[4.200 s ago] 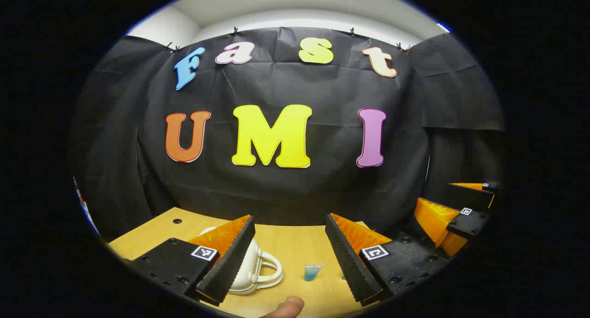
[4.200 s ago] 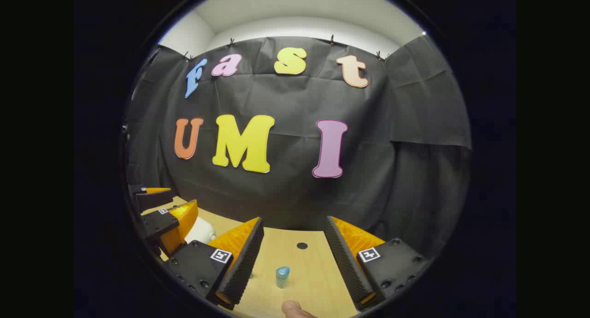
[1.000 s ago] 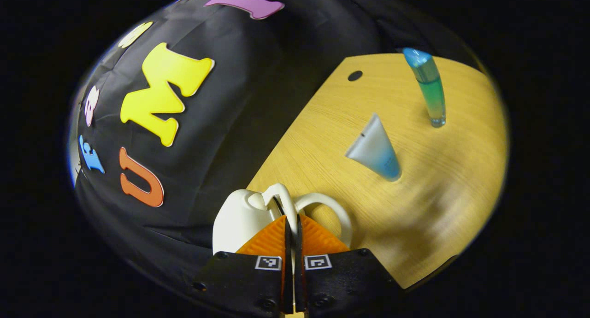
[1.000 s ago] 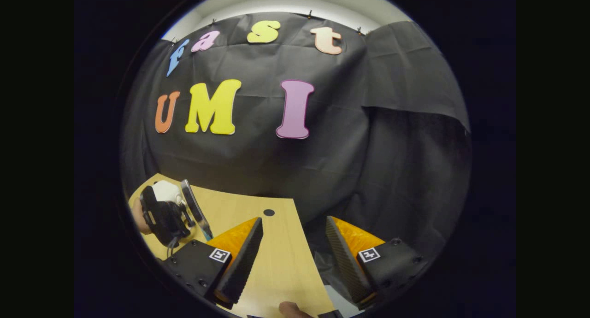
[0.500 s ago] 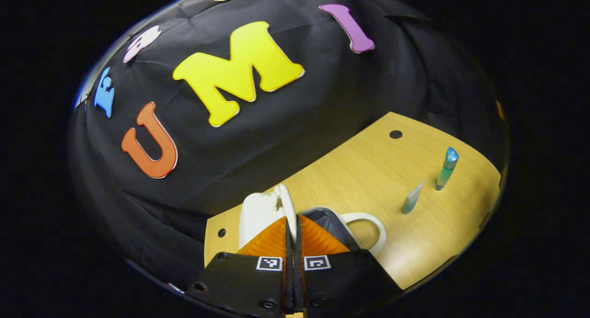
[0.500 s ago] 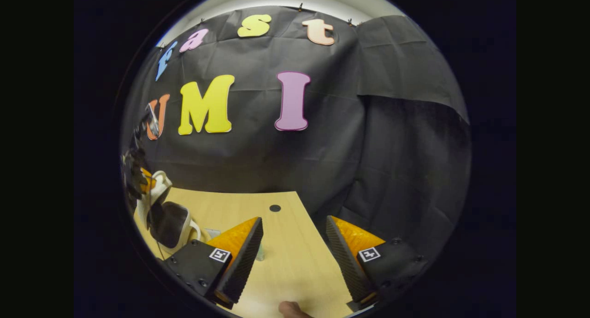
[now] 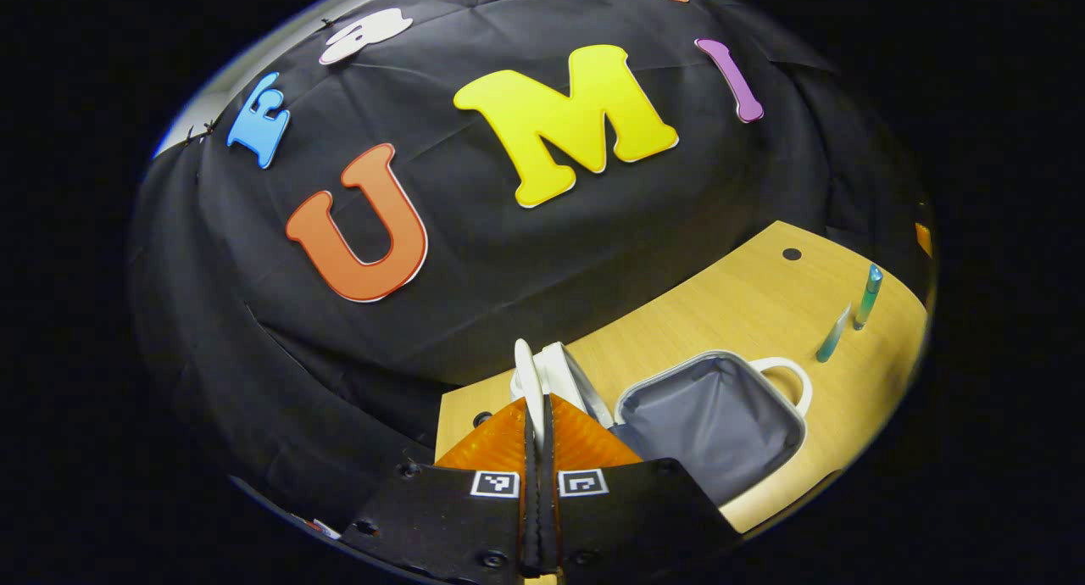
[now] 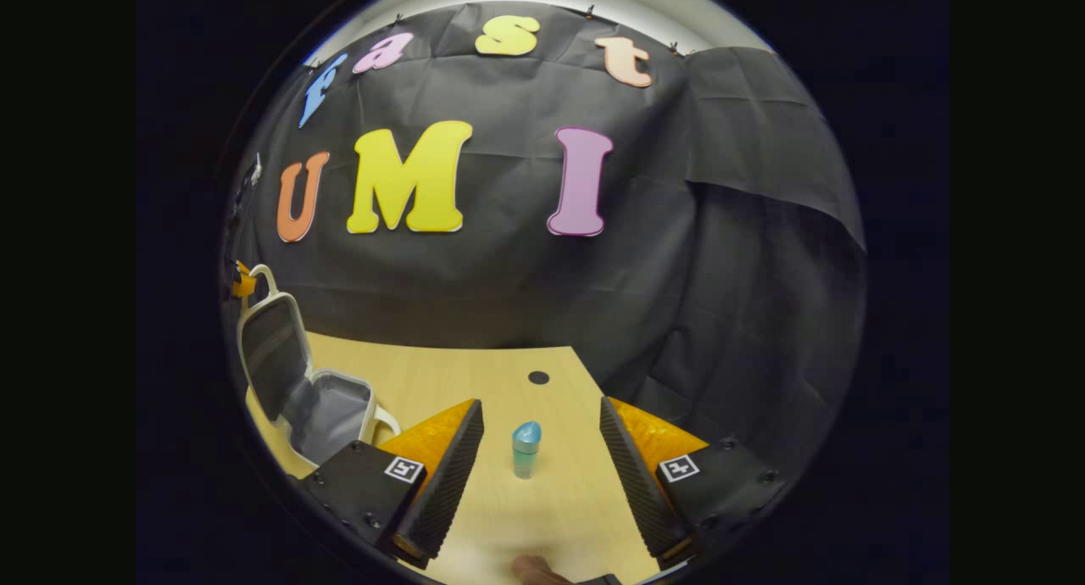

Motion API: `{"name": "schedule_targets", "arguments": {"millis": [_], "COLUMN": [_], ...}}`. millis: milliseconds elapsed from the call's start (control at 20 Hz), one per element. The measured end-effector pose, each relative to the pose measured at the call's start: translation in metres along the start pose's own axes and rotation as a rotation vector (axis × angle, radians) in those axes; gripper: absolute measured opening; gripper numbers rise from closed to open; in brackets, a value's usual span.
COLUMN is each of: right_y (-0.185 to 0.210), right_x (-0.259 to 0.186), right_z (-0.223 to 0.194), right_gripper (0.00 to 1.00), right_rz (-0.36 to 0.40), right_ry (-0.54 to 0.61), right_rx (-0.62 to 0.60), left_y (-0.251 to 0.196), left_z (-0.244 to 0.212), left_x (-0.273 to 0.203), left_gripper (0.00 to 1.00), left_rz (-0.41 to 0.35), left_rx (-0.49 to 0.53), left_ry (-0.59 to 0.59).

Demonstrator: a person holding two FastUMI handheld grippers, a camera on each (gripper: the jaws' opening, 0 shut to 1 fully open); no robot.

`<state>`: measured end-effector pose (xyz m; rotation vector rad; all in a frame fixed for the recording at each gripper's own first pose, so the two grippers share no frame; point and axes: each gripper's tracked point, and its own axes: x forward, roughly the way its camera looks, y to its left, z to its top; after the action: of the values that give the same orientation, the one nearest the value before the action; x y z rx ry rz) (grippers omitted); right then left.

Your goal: First open the suitcase, pack the skin care products into it, and then close the suitcase.

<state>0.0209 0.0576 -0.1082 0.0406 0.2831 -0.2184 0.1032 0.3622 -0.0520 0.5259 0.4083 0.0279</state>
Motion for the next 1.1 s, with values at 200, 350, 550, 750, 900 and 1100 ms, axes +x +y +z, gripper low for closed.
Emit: {"name": "schedule_targets", "arguments": {"millis": [200, 350, 550, 750, 900, 1100], "right_y": [0.035, 0.052, 0.059, 0.050, 0.039, 0.019], "right_x": [-0.007, -0.011, -0.012, -0.008, -0.009, -0.012], "right_z": [0.008, -0.003, -0.014, -0.019, -0.035, -0.047], "right_gripper": [0.82, 0.82, 0.82, 0.82, 0.82, 0.82], "right_rz": [0.034, 0.055, 0.064, 0.037, 0.019, -0.023], "right_ry": [-0.012, 0.019, 0.063, 0.080, 0.125, 0.157], "right_rx": [-0.065, -0.093, -0.109, -0.122, -0.139, -0.140], "left_y": [0.047, 0.078, 0.087, 0.082, 0.076, 0.063], "left_z": [-0.050, -0.103, -0.170, -0.229, -0.265, -0.296], "left_x": [0.019, 0.036, 0.061, 0.086, 0.097, 0.109], "left_gripper": [0.03, 0.03, 0.03, 0.03, 0.03, 0.05], "left_rz": [0.022, 0.052, 0.059, -0.006, -0.057, -0.119], "left_rx": [0.018, 0.010, -0.020, -0.013, -0.096, -0.143], "left_ry": [0.035, 0.118, 0.225, 0.306, 0.361, 0.393]}}
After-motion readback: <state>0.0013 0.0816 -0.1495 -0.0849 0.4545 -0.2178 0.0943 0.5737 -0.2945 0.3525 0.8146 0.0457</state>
